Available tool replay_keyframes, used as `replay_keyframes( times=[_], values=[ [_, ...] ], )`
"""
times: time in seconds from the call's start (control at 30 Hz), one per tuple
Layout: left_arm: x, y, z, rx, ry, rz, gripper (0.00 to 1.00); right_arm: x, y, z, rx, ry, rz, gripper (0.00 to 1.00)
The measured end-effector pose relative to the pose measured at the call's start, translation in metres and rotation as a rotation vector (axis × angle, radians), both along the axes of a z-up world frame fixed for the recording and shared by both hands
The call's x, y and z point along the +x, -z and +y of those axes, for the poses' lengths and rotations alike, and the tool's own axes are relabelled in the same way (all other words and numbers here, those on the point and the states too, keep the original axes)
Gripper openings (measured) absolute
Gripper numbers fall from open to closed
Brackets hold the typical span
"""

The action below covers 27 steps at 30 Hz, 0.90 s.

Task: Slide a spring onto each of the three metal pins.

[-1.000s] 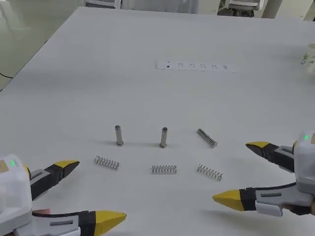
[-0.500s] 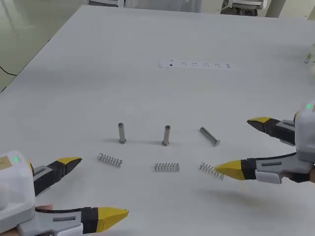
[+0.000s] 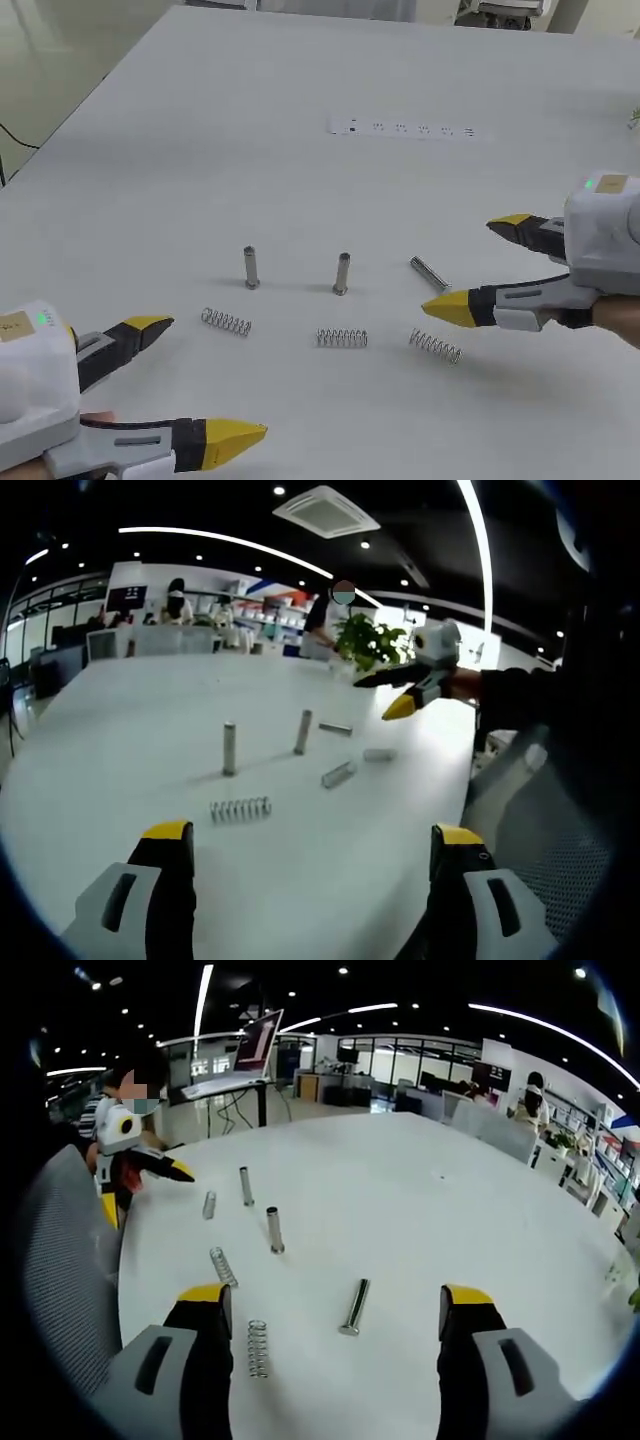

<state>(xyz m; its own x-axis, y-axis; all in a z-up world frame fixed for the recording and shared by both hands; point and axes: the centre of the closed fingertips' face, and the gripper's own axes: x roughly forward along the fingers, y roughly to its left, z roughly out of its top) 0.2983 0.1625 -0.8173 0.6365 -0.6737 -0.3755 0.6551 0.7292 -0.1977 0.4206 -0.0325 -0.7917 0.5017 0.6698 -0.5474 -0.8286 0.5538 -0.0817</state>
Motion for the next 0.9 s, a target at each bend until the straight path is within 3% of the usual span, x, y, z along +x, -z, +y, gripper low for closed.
replay_keyframes(
  times=[0.37,0.47,0.77,0.9],
  values=[
    [0.001,0.002,-0.001,0.005,0.006,0.004,0.95,0.014,0.016,0.007,-0.040,0.013,0.043,0.77],
    [0.001,0.002,-0.001,0.005,0.006,0.004,0.95,0.017,0.021,0.006,-0.052,0.027,0.057,0.69],
    [0.000,0.003,-0.001,0.009,0.008,0.006,0.95,0.023,0.033,0.004,-0.068,0.063,0.110,0.56],
    [0.001,0.003,-0.001,0.010,0.007,0.008,0.95,0.026,0.040,0.004,-0.104,0.074,0.123,0.49]
  ],
)
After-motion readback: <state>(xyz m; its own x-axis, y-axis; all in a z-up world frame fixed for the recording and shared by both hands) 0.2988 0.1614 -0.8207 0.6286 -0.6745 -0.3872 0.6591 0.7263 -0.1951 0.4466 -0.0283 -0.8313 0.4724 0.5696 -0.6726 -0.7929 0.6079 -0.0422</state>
